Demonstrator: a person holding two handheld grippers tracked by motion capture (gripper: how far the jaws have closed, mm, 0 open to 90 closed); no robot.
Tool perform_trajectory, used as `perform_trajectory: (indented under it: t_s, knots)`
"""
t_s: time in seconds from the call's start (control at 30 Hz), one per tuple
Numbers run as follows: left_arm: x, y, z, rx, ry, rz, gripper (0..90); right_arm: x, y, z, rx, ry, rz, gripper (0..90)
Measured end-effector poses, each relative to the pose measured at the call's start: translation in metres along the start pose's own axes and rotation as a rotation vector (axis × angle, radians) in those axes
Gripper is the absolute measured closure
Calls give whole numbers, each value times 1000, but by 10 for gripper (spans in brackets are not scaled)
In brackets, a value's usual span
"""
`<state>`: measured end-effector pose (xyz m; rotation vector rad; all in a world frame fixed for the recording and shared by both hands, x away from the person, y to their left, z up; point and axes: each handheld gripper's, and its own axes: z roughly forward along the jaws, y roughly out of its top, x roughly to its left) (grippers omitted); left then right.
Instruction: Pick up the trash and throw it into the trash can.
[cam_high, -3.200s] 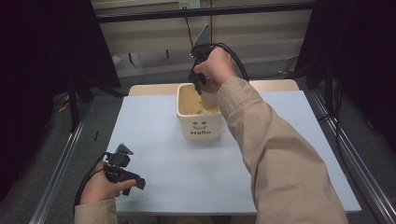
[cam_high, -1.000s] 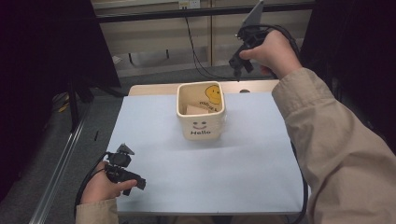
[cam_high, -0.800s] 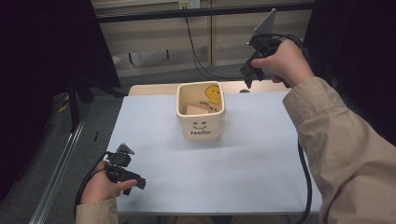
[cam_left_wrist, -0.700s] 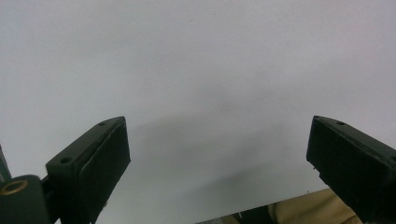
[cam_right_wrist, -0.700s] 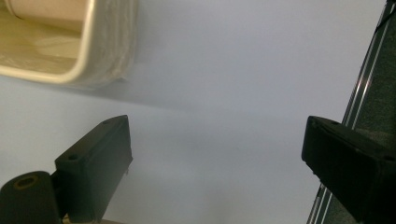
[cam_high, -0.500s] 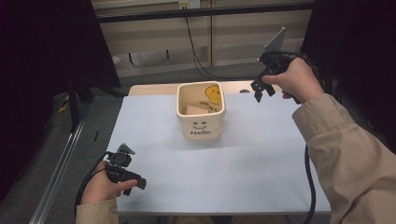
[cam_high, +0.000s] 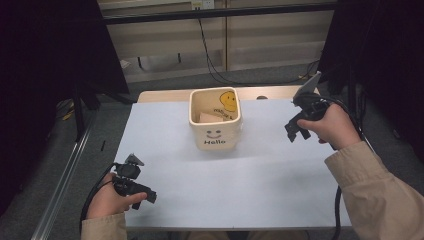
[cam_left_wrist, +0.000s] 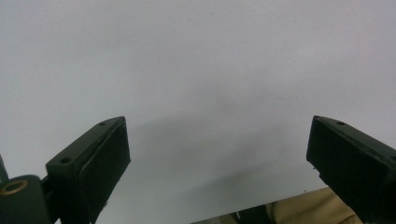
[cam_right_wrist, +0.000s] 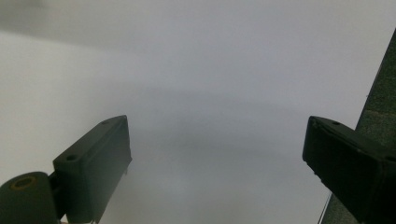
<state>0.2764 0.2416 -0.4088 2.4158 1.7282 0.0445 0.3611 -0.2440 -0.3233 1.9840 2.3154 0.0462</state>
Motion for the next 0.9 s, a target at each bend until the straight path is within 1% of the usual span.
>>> perform_trajectory:
  t_s: [0.03, 0.07, 0.1, 0.2, 0.23, 0.27, 0.3, 0.33, 0.37, 0.4, 0.43, 0.47, 0.5, 0.53, 0.57, 0.67, 0.7, 0.73, 0.77, 0.8, 0.83, 0.87, 0.9]
  knots:
    - [1, 0, -1, 9, 0, 6, 59, -1, -4, 4, 0, -6, -7, 78]
    - [1, 0, -1, 10, 4, 4, 59, -2, -8, 8, 1, -2, 0, 77]
    - [1, 0, 0, 1, 10, 0, 59, -2, -13, 13, 2, -3, 3, 77]
    - [2, 0, 0, 0, 9, -3, 59, -5, -25, 25, -1, -5, 6, 73]
    - [2, 0, 0, 0, 9, -3, 59, -5, -25, 25, -1, -5, 6, 73]
    - [1, -1, 0, -3, 5, -11, 59, -6, -30, 29, -2, -3, 20, 72]
    - [2, -1, -1, 1, 4, -11, 59, -8, -38, 39, -4, 6, 19, 73]
    - [2, -1, -1, 0, 6, -12, 59, -8, -38, 39, -4, 6, 19, 73]
    - [1, -1, -1, -1, 3, -22, 59, -9, -40, 43, 0, 4, 24, 72]
    - [1, -1, -1, 5, -5, -23, 58, -10, -48, 53, 5, 11, 28, 72]
    - [1, -1, -2, 11, -5, -20, 58, -11, -52, 57, 6, 11, 28, 72]
    - [1, -1, -2, 11, -5, -20, 58, -11, -52, 57, 6, 11, 28, 72]
    - [1, -2, -1, 2, 0, -22, 58, -11, -55, 60, 9, 8, 28, 72]
    - [1, -2, -1, 2, 0, -23, 58, -12, -63, 69, 15, 3, 28, 72]
    - [2, -1, -2, 10, 0, -21, 58, -13, -67, 72, 15, 1, 24, 73]
    - [2, -1, -2, 10, 2, -20, 58, -17, -80, 82, 4, -12, 43, 66]
    - [2, -1, -2, 11, -1, -23, 58, -19, -85, 86, 19, -17, 49, 68]
    - [2, -1, -2, 11, -1, -23, 58, -19, -85, 86, 19, -17, 49, 68]
    - [1, -1, -2, 7, -2, -29, 58, -22, -93, 95, 31, 4, 63, 72]
    - [1, -1, -2, 7, -2, -29, 58, -22, -93, 95, 31, 4, 63, 72]
    - [0, -1, -1, 2, 2, -36, 58, -23, -96, 98, 36, 3, 73, 73]
    - [-1, -1, -2, 0, 2, -37, 58, -28, -101, 102, 37, 2, 74, 73]
    - [-1, -1, -2, 0, 2, -37, 58, -28, -101, 102, 37, 2, 74, 73]
